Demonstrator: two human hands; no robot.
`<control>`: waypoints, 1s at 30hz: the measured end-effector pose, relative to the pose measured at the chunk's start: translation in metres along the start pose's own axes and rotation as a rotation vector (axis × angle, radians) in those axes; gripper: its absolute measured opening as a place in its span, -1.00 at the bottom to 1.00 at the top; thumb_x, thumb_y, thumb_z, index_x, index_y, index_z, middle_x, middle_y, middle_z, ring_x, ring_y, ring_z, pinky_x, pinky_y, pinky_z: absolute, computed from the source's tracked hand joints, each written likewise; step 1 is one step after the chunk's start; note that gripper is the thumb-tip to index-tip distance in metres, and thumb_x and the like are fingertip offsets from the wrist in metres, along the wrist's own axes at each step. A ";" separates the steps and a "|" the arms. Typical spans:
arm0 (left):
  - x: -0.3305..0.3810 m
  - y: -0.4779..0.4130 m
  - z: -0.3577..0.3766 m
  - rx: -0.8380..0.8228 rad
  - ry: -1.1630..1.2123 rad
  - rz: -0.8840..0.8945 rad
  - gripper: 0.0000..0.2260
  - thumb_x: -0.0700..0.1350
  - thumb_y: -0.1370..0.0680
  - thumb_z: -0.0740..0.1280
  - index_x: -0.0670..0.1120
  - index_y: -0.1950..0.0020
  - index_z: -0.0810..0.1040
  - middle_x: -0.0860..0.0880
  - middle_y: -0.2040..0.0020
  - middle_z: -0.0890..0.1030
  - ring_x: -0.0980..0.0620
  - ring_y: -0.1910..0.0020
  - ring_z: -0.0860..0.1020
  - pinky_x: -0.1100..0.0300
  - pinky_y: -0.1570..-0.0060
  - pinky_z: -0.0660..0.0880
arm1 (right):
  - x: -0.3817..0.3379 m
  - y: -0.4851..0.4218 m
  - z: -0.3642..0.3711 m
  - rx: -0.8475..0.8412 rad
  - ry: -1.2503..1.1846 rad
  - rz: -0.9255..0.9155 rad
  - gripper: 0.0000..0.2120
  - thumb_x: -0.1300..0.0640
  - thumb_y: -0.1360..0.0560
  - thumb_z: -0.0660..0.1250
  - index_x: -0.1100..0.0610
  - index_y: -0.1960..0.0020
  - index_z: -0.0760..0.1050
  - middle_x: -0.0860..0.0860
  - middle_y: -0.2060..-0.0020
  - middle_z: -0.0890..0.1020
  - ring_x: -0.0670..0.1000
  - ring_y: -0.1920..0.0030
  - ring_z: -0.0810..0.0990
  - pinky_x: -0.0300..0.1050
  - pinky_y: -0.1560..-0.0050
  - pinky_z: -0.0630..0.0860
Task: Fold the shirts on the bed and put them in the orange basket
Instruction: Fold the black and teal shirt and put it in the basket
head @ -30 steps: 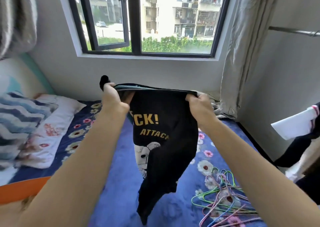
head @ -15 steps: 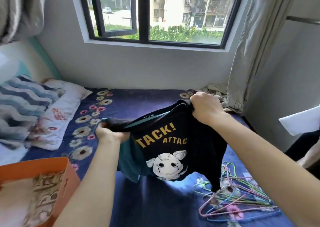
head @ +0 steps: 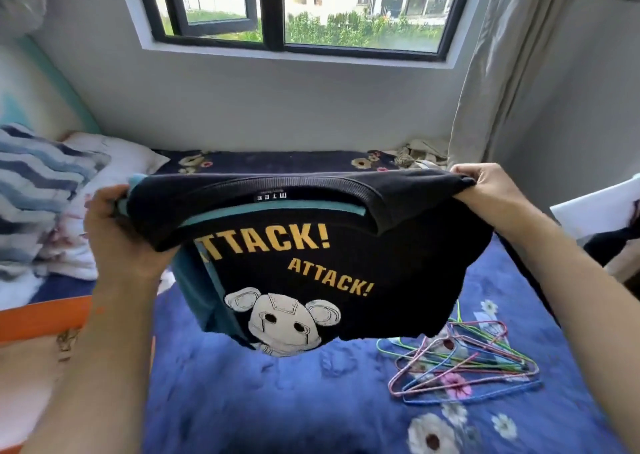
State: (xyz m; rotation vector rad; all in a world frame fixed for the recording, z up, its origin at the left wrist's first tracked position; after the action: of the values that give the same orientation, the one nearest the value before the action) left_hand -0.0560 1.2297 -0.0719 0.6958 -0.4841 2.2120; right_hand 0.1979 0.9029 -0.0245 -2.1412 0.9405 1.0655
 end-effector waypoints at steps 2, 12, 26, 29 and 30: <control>0.017 -0.004 0.015 -0.049 -0.098 -0.005 -0.85 -0.03 -0.26 0.31 -0.08 0.37 0.62 0.02 0.33 0.64 0.06 0.26 0.65 0.15 0.18 0.62 | -0.003 -0.006 -0.001 -0.153 0.006 0.017 -0.85 0.34 -0.36 0.48 0.34 0.17 0.52 -0.02 0.38 0.53 -0.16 0.33 0.46 -0.33 0.33 0.42; -0.023 -0.076 -0.059 0.283 -0.723 -0.397 -0.75 0.05 -0.62 0.08 -0.02 0.03 0.48 -0.09 0.17 0.50 -0.08 0.24 0.49 0.08 0.21 0.49 | 0.081 -0.050 0.011 0.054 1.167 0.294 -0.68 0.19 -0.48 0.26 0.20 -0.22 0.50 0.21 -0.17 0.49 0.24 -0.20 0.49 0.04 -0.08 0.46; 0.006 -0.085 -0.012 0.276 -0.824 0.111 -0.71 -0.19 -0.56 0.13 -0.01 0.28 0.53 0.19 0.44 0.56 0.27 0.36 0.52 0.45 0.23 0.40 | 0.082 -0.065 -0.011 0.596 -0.068 0.188 -0.71 0.21 -0.43 0.11 0.17 -0.01 0.57 -0.05 0.14 0.66 -0.05 0.08 0.56 -0.36 0.13 0.39; -0.004 -0.045 -0.050 0.298 -1.042 0.158 -0.88 -0.24 -0.50 0.24 -0.07 0.20 0.50 0.27 0.41 0.56 0.35 0.34 0.51 0.46 0.18 0.42 | 0.108 -0.044 -0.001 0.482 0.413 0.006 -0.54 0.26 -0.40 0.08 0.26 -0.24 0.51 0.25 -0.38 0.37 0.21 -0.36 0.37 -0.14 -0.31 0.27; -0.011 -0.031 -0.065 0.296 -1.093 0.154 -0.88 -0.23 -0.47 0.27 -0.05 0.24 0.47 0.29 0.43 0.55 0.35 0.36 0.50 0.48 0.24 0.41 | 0.118 -0.037 0.005 0.445 0.508 -0.028 -0.52 0.26 -0.38 0.10 0.25 -0.26 0.50 0.25 -0.42 0.31 0.26 -0.36 0.35 -0.03 -0.33 0.28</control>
State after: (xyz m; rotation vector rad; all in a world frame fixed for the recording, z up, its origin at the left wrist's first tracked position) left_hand -0.0471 1.2782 -0.1251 2.0922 -0.7388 1.8750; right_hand 0.2764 0.8884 -0.1193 -2.0551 1.2312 0.2462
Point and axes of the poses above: each hand's wrist, its own y-axis away from the middle knuckle, its own z-axis out of the palm, x = y × z, the point moved 8 cm from there along -y, towards the middle knuckle
